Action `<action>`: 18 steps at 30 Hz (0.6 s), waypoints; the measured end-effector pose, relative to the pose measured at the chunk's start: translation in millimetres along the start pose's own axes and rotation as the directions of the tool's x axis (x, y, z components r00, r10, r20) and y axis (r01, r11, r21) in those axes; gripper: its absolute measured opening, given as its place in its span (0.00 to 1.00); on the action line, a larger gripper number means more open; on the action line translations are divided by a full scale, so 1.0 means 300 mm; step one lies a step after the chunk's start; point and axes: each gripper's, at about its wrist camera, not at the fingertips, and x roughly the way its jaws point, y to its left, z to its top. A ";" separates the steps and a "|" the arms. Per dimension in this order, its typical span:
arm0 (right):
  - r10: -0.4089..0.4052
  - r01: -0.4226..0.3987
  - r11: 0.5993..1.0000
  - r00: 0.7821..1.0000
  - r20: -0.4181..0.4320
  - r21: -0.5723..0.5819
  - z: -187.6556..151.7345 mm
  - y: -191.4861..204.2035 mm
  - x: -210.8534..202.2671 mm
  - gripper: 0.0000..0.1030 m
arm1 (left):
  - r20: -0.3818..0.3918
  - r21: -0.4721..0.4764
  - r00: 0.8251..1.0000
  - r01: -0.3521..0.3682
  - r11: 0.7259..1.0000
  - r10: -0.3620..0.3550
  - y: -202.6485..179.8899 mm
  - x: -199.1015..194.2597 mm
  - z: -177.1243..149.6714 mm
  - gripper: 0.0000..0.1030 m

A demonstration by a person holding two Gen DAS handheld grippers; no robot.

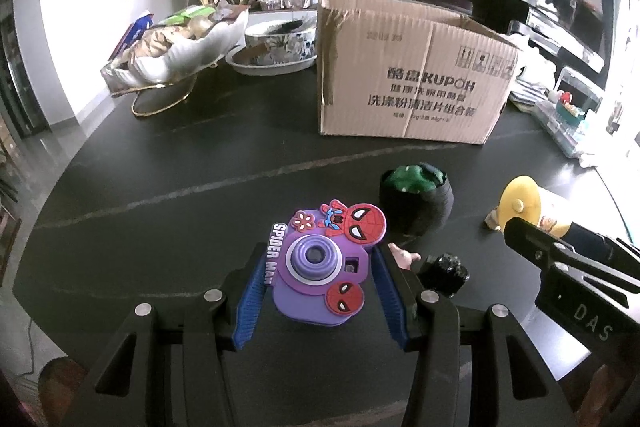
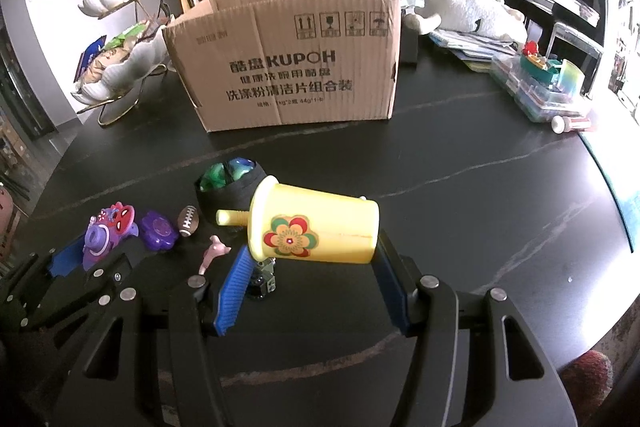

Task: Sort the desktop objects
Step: 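Lift the Spider-Man toy with the left tool and the cup with the right tool toward the box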

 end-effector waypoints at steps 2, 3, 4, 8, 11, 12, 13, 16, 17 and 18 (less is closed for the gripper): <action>0.002 -0.002 1.000 1.000 0.003 -0.003 0.003 0.000 -0.009 0.54 | 0.005 0.000 1.000 -0.001 1.000 0.001 0.001 -0.010 0.008 0.46; 0.004 -0.004 1.000 1.000 0.005 -0.004 0.006 0.000 -0.013 0.54 | 0.009 0.000 1.000 -0.003 1.000 0.003 0.001 -0.016 0.015 0.46; 0.007 -0.007 1.000 1.000 0.009 -0.007 0.010 0.001 -0.019 0.54 | 0.014 0.003 1.000 -0.005 1.000 0.005 0.001 -0.023 0.023 0.46; 0.005 -0.004 1.000 1.000 0.023 -0.024 0.027 0.007 -0.036 0.54 | 0.041 0.011 0.999 -0.010 1.000 0.010 -0.001 -0.049 0.060 0.46; 0.006 -0.005 1.000 0.999 0.033 -0.026 0.039 0.008 -0.047 0.54 | 0.053 0.013 0.999 -0.001 1.000 0.000 -0.001 -0.060 0.084 0.46; 0.006 -0.005 1.000 0.999 0.035 -0.027 0.043 0.009 -0.051 0.54 | 0.056 0.012 0.998 0.005 1.000 -0.006 -0.001 -0.063 0.091 0.46; 0.006 -0.005 1.000 0.999 0.039 -0.029 0.047 0.010 -0.054 0.54 | 0.057 0.012 0.998 0.013 1.000 -0.014 0.000 -0.065 0.098 0.46; 0.001 0.001 0.999 0.999 0.051 -0.036 0.062 0.013 -0.064 0.54 | 0.062 0.015 0.998 0.005 1.000 -0.006 -0.002 -0.070 0.120 0.46; 0.000 0.002 0.999 0.998 0.055 -0.037 0.068 0.013 -0.067 0.54 | 0.066 0.017 0.998 0.001 1.000 -0.002 -0.004 -0.072 0.127 0.46; 0.001 0.001 0.999 0.998 0.060 -0.038 0.073 0.015 -0.071 0.54 | 0.070 0.018 0.998 0.000 1.000 -0.001 -0.005 -0.076 0.136 0.46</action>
